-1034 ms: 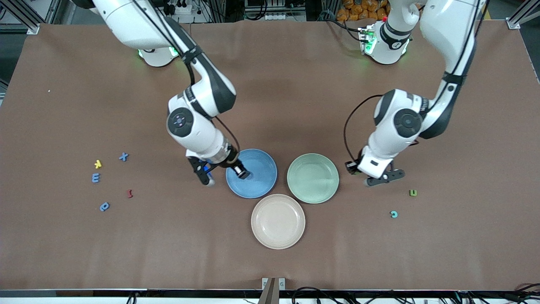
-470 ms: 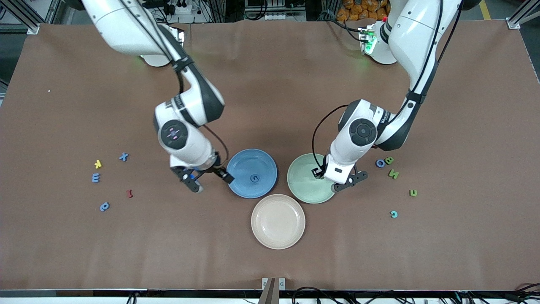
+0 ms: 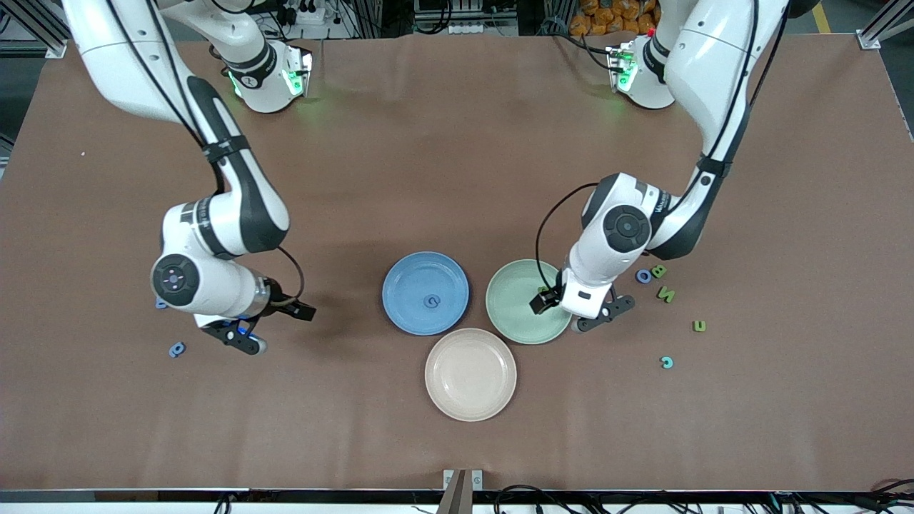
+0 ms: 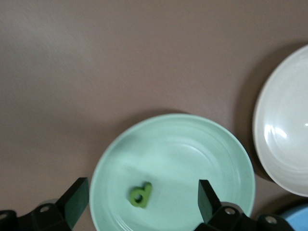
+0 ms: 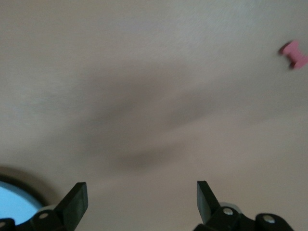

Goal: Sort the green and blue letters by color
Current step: 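Reach the right gripper to the blue a while the left grasps the n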

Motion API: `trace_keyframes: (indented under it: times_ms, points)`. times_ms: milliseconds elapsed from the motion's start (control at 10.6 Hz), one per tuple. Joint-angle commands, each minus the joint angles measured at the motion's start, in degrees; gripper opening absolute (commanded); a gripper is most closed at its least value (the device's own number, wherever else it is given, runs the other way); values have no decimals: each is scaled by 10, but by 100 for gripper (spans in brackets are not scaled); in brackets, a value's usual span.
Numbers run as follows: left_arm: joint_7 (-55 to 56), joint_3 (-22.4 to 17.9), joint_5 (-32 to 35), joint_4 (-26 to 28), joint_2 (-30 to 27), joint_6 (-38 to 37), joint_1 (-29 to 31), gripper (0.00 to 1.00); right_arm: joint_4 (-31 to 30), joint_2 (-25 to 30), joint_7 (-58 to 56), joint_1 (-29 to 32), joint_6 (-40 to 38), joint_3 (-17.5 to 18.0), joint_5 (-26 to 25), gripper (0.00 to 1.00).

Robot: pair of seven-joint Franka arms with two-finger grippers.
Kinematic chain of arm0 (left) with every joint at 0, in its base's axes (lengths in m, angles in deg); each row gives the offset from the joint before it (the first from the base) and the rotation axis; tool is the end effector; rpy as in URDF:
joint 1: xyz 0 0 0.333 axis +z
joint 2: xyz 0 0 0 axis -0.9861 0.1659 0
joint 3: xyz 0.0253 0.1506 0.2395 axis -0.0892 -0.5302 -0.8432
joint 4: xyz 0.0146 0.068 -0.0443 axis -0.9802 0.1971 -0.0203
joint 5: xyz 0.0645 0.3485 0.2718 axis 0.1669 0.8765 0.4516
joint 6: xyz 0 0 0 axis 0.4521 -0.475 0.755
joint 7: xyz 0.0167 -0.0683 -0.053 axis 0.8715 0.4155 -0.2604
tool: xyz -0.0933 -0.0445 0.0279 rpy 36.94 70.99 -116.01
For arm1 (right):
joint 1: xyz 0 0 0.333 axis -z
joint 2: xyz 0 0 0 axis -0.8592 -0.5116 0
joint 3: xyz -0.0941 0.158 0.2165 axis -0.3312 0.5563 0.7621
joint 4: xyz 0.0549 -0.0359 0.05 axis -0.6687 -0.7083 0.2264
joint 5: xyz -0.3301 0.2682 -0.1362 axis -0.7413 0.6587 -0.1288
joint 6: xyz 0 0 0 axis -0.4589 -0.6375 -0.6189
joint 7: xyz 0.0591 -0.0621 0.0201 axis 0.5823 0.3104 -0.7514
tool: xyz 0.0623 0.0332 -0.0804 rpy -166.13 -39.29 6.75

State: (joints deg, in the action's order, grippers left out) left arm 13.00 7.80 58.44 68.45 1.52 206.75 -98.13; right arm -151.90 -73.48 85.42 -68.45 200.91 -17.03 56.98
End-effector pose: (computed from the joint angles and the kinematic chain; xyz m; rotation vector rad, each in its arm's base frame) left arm 0.6279 -0.3209 0.1918 2.9294 0.6688 0.0756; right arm 0.6842 0.1553 0.2182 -3.0202 0.6029 0.2515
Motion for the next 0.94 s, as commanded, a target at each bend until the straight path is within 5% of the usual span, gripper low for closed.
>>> trace_keyframes:
  times_ms: [0,282,846]
  points:
    - [-89,2,24,28,-26,-11,53,100,-8,3,-178,74,-17,8,-23,100]
    - [-256,7,25,44,-28,-11,132,100,-3,-6,-284,133,9,9,-147,100]
    - [-575,8,25,51,-14,-8,272,100,41,-58,-660,178,58,9,-154,100]
